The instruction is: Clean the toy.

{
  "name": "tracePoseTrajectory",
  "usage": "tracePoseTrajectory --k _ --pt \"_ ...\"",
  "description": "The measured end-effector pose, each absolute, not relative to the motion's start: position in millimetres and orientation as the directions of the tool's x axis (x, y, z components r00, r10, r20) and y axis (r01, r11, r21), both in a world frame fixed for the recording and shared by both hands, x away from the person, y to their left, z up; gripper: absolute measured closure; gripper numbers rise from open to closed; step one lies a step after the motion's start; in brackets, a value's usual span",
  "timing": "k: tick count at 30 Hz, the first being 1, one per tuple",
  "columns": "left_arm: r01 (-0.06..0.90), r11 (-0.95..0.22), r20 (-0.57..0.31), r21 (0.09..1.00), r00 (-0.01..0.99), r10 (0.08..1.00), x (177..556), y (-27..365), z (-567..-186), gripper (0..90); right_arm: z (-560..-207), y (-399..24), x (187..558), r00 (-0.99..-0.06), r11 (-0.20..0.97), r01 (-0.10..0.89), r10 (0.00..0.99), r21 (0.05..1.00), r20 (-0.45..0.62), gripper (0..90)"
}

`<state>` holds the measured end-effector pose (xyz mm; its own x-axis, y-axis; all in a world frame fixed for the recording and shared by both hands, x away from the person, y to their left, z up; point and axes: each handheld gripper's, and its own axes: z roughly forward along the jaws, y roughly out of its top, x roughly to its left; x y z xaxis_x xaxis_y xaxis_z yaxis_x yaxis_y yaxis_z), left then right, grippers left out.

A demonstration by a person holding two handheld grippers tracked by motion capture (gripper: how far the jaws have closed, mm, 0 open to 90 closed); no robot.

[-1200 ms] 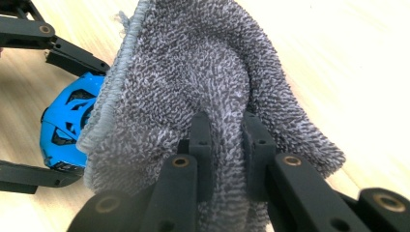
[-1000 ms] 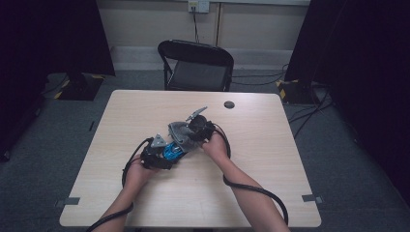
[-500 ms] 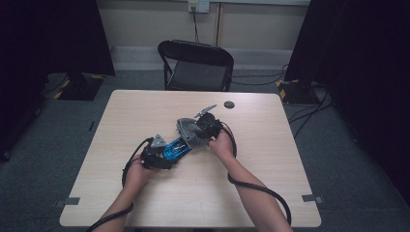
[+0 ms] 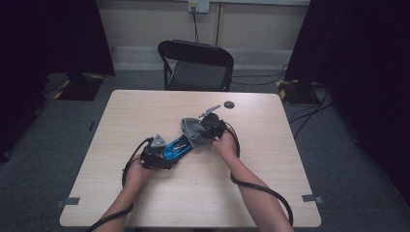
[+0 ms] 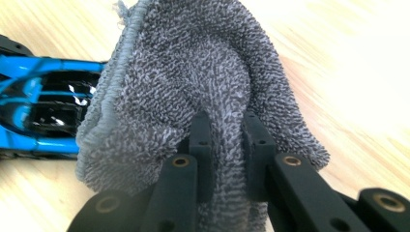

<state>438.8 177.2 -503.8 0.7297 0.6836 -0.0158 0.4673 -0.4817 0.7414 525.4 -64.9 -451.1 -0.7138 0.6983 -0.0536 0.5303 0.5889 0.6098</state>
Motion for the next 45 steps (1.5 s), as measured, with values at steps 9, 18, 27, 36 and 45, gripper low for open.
tracePoseTrajectory --k 9,18,27,36,45 --pt "0.468 -0.482 -0.016 0.741 0.730 0.684 439 177 -504 24.0 -443 -96 528 -0.667 0.548 0.563 0.743 0.618 -0.051 78.3" --pt "0.467 -0.481 -0.016 0.742 0.729 0.684 439 177 -504 24.0 -420 -105 521 -0.679 0.547 0.527 0.731 0.651 -0.064 78.5" --pt "0.467 -0.482 -0.016 0.741 0.730 0.683 439 177 -504 24.0 -398 -95 513 -0.708 0.551 0.489 0.704 0.676 -0.062 78.9" --pt "0.467 -0.482 -0.015 0.741 0.730 0.684 439 177 -504 24.0 -382 -79 505 -0.744 0.545 0.460 0.667 0.701 -0.030 79.6" --pt "0.467 -0.482 -0.016 0.741 0.730 0.683 439 177 -504 24.0 -388 -47 494 -0.797 0.579 0.425 0.603 0.695 -0.015 79.5"
